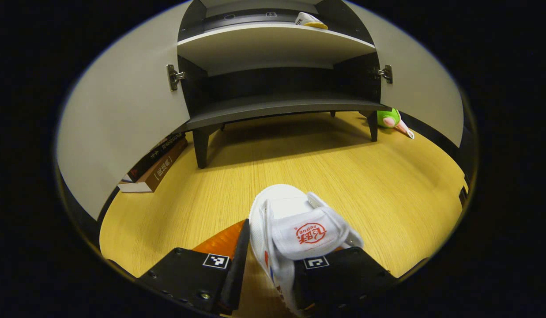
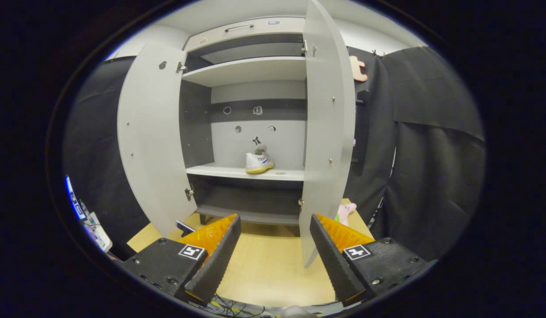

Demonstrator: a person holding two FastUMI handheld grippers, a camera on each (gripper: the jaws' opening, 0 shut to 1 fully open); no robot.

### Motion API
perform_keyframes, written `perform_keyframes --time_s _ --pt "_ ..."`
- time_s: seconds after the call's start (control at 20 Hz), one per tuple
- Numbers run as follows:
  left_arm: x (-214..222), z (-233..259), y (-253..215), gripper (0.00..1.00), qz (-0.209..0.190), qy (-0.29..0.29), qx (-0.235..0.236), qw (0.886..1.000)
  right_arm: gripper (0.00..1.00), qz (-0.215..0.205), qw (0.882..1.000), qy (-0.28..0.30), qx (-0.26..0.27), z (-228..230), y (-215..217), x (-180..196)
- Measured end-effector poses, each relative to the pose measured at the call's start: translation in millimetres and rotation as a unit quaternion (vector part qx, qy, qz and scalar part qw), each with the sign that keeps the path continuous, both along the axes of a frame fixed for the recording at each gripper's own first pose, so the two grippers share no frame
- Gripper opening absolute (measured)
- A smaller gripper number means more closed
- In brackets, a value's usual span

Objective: Grab one shoe with the right hand and put it into the shoe cabinet, grab the other shoe with the left hand and put it into the shoe cabinet; then close the right door with the right hand and the left door with the left hand.

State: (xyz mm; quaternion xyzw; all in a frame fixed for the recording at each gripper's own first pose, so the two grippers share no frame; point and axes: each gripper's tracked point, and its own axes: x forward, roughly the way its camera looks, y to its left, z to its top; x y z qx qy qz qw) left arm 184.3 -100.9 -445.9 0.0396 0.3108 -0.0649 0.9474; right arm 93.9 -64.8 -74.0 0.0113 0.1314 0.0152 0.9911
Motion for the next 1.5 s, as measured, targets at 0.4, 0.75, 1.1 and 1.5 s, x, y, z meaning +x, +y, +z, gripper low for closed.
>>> perform_keyframes --time_s 0.4,0.75,1.1,1.5 --pt "-5.5 39.9 14.5 0.12 0.02 0.018 -0.008 1.0 0.99 0.009 1.0 -0.022 0.014 15.1 2.5 0.5" --pt "15.9 186.9 43.0 0.12 0.044 -0.055 -0.01 0.997 0.99 0.031 0.996 -0.077 0.017 48.2 17.5 3.0" --pt "87.6 334.1 47.4 0.12 0.06 -0.144 -0.015 0.988 0.99 0.074 0.992 -0.1 0.037 61.9 37.4 20.6" --pt "180.7 414.5 45.2 0.12 0.081 -0.198 -0.03 0.976 0.99 0.128 0.986 -0.096 0.047 54.9 56.3 50.3"
